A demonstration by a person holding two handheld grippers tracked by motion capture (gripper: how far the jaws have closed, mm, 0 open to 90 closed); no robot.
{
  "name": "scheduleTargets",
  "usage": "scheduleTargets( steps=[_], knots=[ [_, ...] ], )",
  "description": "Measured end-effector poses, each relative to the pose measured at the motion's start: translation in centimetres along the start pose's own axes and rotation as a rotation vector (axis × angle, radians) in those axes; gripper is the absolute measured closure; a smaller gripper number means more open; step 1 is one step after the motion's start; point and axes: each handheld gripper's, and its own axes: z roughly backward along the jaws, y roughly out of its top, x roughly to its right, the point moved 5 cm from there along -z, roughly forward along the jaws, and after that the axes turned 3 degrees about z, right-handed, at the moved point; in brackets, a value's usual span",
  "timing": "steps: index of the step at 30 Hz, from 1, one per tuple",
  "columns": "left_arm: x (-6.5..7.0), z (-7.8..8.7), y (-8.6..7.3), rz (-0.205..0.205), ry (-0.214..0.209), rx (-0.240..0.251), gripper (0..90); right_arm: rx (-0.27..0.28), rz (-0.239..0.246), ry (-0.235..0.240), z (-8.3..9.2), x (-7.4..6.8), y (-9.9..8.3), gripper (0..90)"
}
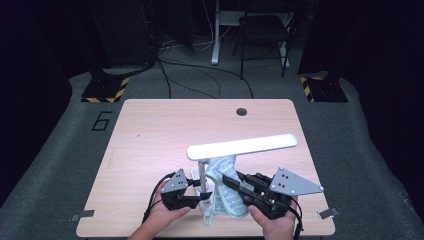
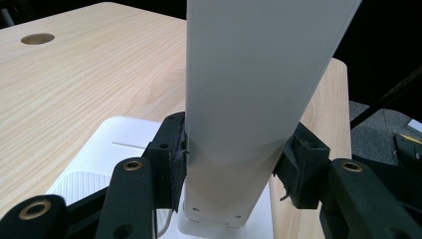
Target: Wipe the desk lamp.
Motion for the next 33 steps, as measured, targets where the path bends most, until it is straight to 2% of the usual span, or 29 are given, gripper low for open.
scheduleTargets(
  steps=[5,10,20,24,27,29,33],
  knots=[
    [0.0,0.0,0.0,0.006,-0.002,0.002,50.7,0.008,0.013,0.013,0.5,-0.6,0.7,76.5],
    [0.0,0.0,0.0,0.006,-0.002,0.001,50.7,0.037,-0.010,0.036,1.1,-0.9,1.4,76.6],
    [0.0,0.0,0.0,0.001,-0.002,-0.004,50.7,0.045,0.015,0.028,2.0,-0.8,3.3,76.6],
    [0.0,0.0,0.0,0.001,-0.001,-0.005,50.8,0.061,0.002,0.031,2.3,-0.7,4.1,76.9],
    [0.0,0.0,0.0,-0.003,-0.001,-0.007,50.8,0.098,0.000,0.029,2.9,-0.5,5.2,77.1],
    [0.0,0.0,0.0,0.000,-0.002,-0.008,50.7,0.095,0.012,0.012,3.0,-0.1,5.9,77.1],
    [0.0,0.0,0.0,0.002,-0.002,-0.007,50.7,0.096,0.005,0.002,2.8,0.8,6.7,77.1]
  ],
)
